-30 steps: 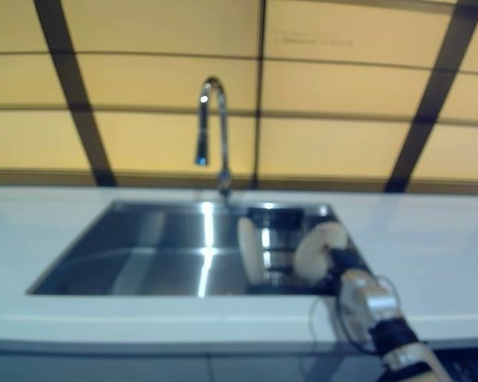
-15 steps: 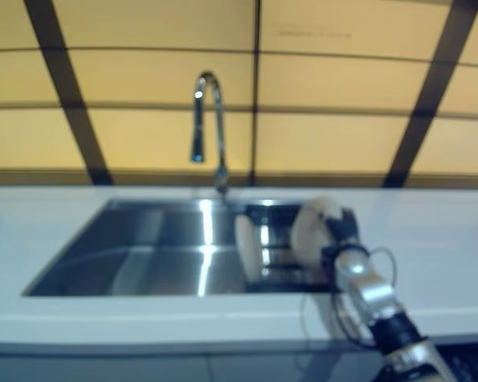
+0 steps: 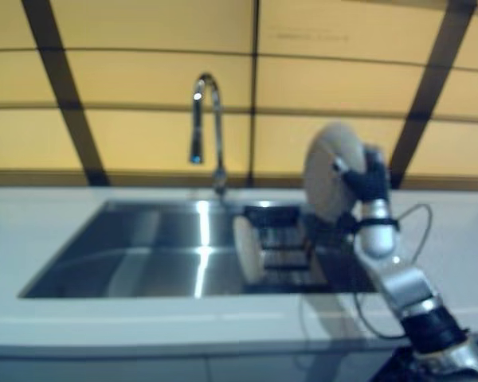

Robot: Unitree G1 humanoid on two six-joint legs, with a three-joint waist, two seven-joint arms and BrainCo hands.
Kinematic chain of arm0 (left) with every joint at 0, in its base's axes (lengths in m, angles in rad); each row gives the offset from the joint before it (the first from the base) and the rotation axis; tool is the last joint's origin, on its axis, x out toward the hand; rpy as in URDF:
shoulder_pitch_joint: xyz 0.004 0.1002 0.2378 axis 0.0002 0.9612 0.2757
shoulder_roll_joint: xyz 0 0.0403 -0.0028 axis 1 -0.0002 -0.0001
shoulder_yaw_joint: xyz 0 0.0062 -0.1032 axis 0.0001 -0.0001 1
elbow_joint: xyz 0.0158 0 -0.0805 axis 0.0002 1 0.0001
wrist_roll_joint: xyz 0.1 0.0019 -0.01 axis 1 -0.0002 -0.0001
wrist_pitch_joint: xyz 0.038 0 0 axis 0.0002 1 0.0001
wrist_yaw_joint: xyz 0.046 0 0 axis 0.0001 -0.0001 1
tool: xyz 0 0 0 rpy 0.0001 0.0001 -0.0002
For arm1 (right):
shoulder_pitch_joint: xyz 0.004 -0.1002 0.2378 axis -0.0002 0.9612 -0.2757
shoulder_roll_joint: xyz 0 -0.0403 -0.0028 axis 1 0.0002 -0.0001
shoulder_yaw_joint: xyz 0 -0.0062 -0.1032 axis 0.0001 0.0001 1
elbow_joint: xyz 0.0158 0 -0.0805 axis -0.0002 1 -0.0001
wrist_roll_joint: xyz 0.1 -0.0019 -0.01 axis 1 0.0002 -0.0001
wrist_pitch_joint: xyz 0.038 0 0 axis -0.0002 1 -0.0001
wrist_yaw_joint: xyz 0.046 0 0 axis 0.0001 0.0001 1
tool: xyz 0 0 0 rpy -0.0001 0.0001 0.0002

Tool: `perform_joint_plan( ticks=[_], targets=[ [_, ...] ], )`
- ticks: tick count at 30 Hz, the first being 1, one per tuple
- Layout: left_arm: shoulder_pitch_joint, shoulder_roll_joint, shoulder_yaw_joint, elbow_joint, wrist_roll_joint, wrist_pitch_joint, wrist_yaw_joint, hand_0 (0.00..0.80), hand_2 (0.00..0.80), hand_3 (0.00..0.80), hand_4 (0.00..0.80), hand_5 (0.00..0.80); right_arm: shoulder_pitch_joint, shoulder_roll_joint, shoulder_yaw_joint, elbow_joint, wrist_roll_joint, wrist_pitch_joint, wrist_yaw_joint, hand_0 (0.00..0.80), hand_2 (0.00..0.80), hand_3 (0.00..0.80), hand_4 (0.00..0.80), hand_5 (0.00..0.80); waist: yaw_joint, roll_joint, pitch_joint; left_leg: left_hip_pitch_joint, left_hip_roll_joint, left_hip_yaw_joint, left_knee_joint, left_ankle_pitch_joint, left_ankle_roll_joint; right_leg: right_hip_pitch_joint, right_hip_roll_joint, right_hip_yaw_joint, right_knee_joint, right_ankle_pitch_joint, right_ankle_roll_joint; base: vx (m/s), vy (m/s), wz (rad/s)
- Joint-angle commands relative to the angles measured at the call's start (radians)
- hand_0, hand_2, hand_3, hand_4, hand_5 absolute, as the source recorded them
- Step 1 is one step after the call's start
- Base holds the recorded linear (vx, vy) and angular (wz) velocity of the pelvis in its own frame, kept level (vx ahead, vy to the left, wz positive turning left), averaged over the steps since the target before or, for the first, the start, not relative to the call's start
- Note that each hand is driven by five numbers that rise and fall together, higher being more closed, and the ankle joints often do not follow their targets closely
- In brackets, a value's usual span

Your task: Take plates into dishwasher

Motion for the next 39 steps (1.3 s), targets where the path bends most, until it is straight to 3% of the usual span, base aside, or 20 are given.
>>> perform_joint_plan(
  ticks=[1,6,14,15,18,20,23,24,25,29,31,33,35,36,39],
  targets=[
    [-0.024,0.014,-0.019,0.066,0.027,-0.032,0.003,0.000,0.000,0.000,0.000,0.000,-0.073,-0.082,-0.102,-0.046,-0.059,-0.072,-0.029,0.800,0.800,0.800,0.800,0.800,-0.007,-0.024,-0.039,-0.044,-0.047,0.061,0.003,-0.043,0.058,0.083,-0.052,0.017,0.043,-0.126,0.106,0.001,0.080,-0.05],
    [-0.008,0.026,-0.005,0.055,0.026,-0.038,0.007,0.000,0.000,0.000,0.000,0.000,0.032,-0.195,-0.222,-0.079,-0.058,-0.073,-0.043,0.800,0.800,0.800,0.800,0.800,-0.042,-0.028,-0.038,-0.043,-0.052,0.084,0.011,-0.055,0.074,0.049,-0.061,0.056,0.069,-0.109,0.128,-0.020,0.098,-0.25],
    [-0.001,0.042,0.020,0.061,0.062,-0.029,0.008,0.000,0.000,0.000,0.000,0.000,0.293,-0.253,-0.460,-0.099,-0.072,-0.083,-0.062,0.800,0.800,0.800,0.800,0.800,-0.109,-0.047,-0.022,-0.064,-0.062,0.131,0.062,-0.082,0.094,-0.022,-0.065,0.131,0.077,-0.034,0.166,-0.021,0.120,-0.37],
    [0.003,0.047,0.026,0.078,0.067,-0.028,0.015,0.000,0.000,0.000,0.000,0.000,0.337,-0.247,-0.490,-0.106,-0.066,-0.086,-0.056,0.800,0.800,0.800,0.800,0.800,-0.125,-0.054,-0.013,-0.054,-0.057,0.149,0.062,-0.085,0.083,-0.058,-0.066,0.123,0.073,0.013,0.177,-0.014,0.058,-0.47],
    [0.003,0.063,0.038,0.094,0.077,-0.017,0.018,0.000,0.000,0.000,0.000,0.000,0.410,-0.240,-0.534,-0.111,-0.056,-0.099,-0.036,0.800,0.800,0.800,0.800,0.800,-0.148,-0.054,0.001,-0.035,-0.045,0.183,0.042,-0.074,0.078,-0.111,-0.057,0.101,0.090,0.039,0.185,-0.069,0.064,-0.74],
    [-0.010,0.077,0.068,0.111,0.063,-0.008,0.026,0.000,0.000,0.000,0.000,0.000,0.452,-0.242,-0.558,-0.102,-0.019,-0.139,-0.005,0.800,0.800,0.800,0.800,0.800,-0.162,-0.052,0.009,-0.020,-0.031,0.239,0.021,-0.065,0.077,-0.133,-0.083,0.037,0.133,0.055,0.188,-0.173,0.023,-0.62],
    [-0.027,0.088,0.079,0.117,0.052,-0.004,0.027,0.000,0.000,0.000,0.000,0.000,0.469,-0.241,-0.560,-0.097,0.004,-0.157,0.020,0.800,0.800,0.800,0.800,0.800,-0.167,-0.047,0.007,-0.028,-0.016,0.288,0.012,-0.051,0.082,-0.121,-0.119,0.008,0.188,0.049,0.180,-0.184,-0.038,-0.87],
    [-0.042,0.093,0.075,0.114,0.046,0.000,0.022,0.000,0.000,0.000,0.000,0.000,0.474,-0.233,-0.554,-0.092,0.006,-0.164,0.044,0.800,0.800,0.800,0.800,0.800,-0.167,-0.038,0.000,-0.044,0.001,0.323,0.011,-0.039,0.083,-0.097,-0.144,-0.004,0.220,0.038,0.174,-0.198,-0.058,-0.61],
    [-0.043,0.093,0.074,0.114,0.044,0.000,0.023,0.000,0.000,0.000,0.000,0.000,0.474,-0.232,-0.554,-0.091,0.005,-0.165,0.045,0.800,0.800,0.800,0.800,0.800,-0.166,-0.038,-0.001,-0.046,0.002,0.326,0.011,-0.039,0.083,-0.096,-0.146,-0.004,0.223,0.036,0.174,-0.155,-0.053,-0.80],
    [-0.074,0.108,0.055,0.107,0.019,-0.006,0.013,0.000,0.000,0.000,0.000,0.000,0.448,-0.210,-0.500,-0.077,0.000,-0.160,0.096,0.800,0.800,0.800,0.800,0.800,-0.155,-0.031,-0.022,-0.086,0.035,0.392,0.013,-0.037,0.073,-0.005,-0.195,-0.024,0.251,-0.002,0.190,-0.179,-0.121,-0.61],
    [-0.084,0.107,0.050,0.102,0.018,-0.014,0.013,0.000,0.000,0.000,0.000,0.000,0.436,-0.201,-0.473,-0.067,-0.004,-0.157,0.115,0.800,0.800,0.800,0.800,0.800,-0.148,-0.035,-0.033,-0.112,0.044,0.413,0.015,-0.027,0.072,0.035,-0.182,-0.026,0.225,-0.041,0.189,-0.222,-0.224,-0.81],
    [-0.102,0.106,0.042,0.097,0.012,-0.023,0.020,0.000,0.000,0.000,0.000,0.000,0.427,-0.189,-0.438,-0.055,0.012,-0.161,0.143,0.800,0.800,0.800,0.800,0.800,-0.142,-0.042,-0.046,-0.147,0.059,0.437,0.020,-0.006,0.064,0.087,-0.128,-0.043,0.127,-0.128,0.176,-0.232,-0.303,-1.02],
    [-0.108,0.105,0.041,0.096,0.011,-0.024,0.024,0.000,0.000,0.000,0.000,0.000,0.421,-0.186,-0.428,-0.053,0.015,-0.162,0.151,0.800,0.800,0.800,0.800,0.800,-0.141,-0.045,-0.047,-0.156,0.064,0.445,0.028,-0.005,0.060,0.095,-0.120,-0.053,0.108,-0.133,0.173,-0.191,-0.299,-0.62],
    [-0.127,0.100,0.038,0.087,0.006,-0.023,0.038,0.000,0.000,0.000,0.000,0.000,0.418,-0.171,-0.391,-0.063,0.042,-0.155,0.183,0.800,0.800,0.800,0.800,0.800,-0.134,-0.058,-0.040,-0.188,0.076,0.459,0.048,0.004,0.045,0.104,-0.087,-0.052,0.053,-0.139,0.172,-0.249,-0.473,-0.21],
    [-0.136,0.087,0.029,0.070,0.000,-0.034,0.036,0.000,0.000,0.000,0.000,0.000,0.422,-0.162,-0.365,-0.092,0.048,-0.112,0.217,0.800,0.800,0.800,0.800,0.800,-0.136,-0.053,-0.022,-0.216,0.086,0.422,0.060,0.027,0.020,0.094,-0.053,-0.020,0.041,-0.141,0.148,-0.215,-0.363,-0.09]
  ],
)
